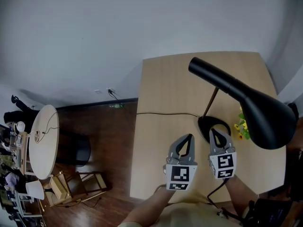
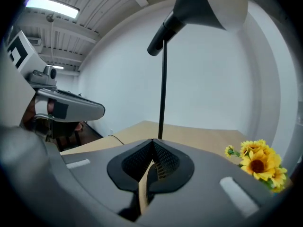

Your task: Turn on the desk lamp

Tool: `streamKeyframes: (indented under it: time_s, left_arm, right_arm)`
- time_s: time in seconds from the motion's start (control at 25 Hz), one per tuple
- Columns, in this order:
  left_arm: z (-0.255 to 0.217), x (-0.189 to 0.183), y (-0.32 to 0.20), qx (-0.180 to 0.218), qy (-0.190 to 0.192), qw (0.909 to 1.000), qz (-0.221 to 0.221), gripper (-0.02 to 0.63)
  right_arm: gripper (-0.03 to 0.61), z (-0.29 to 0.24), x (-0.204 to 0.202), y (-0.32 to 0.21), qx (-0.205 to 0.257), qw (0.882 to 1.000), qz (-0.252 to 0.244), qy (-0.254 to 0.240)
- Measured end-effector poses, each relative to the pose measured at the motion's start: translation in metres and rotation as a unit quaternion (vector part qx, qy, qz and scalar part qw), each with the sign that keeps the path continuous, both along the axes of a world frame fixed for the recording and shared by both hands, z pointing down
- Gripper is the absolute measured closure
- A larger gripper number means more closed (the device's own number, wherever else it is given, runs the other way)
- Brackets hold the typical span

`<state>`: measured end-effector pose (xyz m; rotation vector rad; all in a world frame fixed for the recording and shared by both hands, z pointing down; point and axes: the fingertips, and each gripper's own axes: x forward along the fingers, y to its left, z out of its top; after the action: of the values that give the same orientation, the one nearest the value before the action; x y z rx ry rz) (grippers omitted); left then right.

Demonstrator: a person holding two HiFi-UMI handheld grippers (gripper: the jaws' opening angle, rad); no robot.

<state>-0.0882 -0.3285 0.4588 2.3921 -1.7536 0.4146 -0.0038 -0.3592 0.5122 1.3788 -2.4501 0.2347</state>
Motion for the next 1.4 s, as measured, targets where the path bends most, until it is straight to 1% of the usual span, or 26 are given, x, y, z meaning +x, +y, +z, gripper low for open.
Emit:
streamKeyframes:
  time_s: [0.24,0.52,0.72,1.08,1.28,1.4]
  left_arm:
    - [0.031,-0.005,-0.018,-0.033,-0.014,0.9993,-0.014,0.615]
    - [0.065,-0.003,-0.031,-0.072,-0.027,0.9970,-0.014,0.615]
    - [0.079,-0.007,-0.038,-0.086,-0.030,0.9957,-0.018,0.615]
    - [0.102,-0.008,-0.035,-0.112,-0.034,0.9930,-0.015,0.615]
    - [0.113,-0.009,-0.033,-0.123,-0.034,0.9917,-0.015,0.615]
    - [0.115,-0.011,-0.032,-0.124,-0.032,0.9916,-0.018,0.615]
  right_arm:
    - [0.578,0.037,-0.003,-0.026,-0.032,0.999,-0.001,0.018]
    - [0.578,0.086,-0.012,-0.047,-0.072,0.997,-0.006,0.042]
    - [0.578,0.110,-0.019,-0.053,-0.093,0.994,-0.013,0.055]
    - [0.578,0.148,-0.016,-0.065,-0.126,0.988,-0.013,0.086]
    - [0.578,0.151,-0.017,-0.064,-0.135,0.987,-0.008,0.091]
    - [0.580,0.152,-0.018,-0.064,-0.134,0.987,-0.012,0.084]
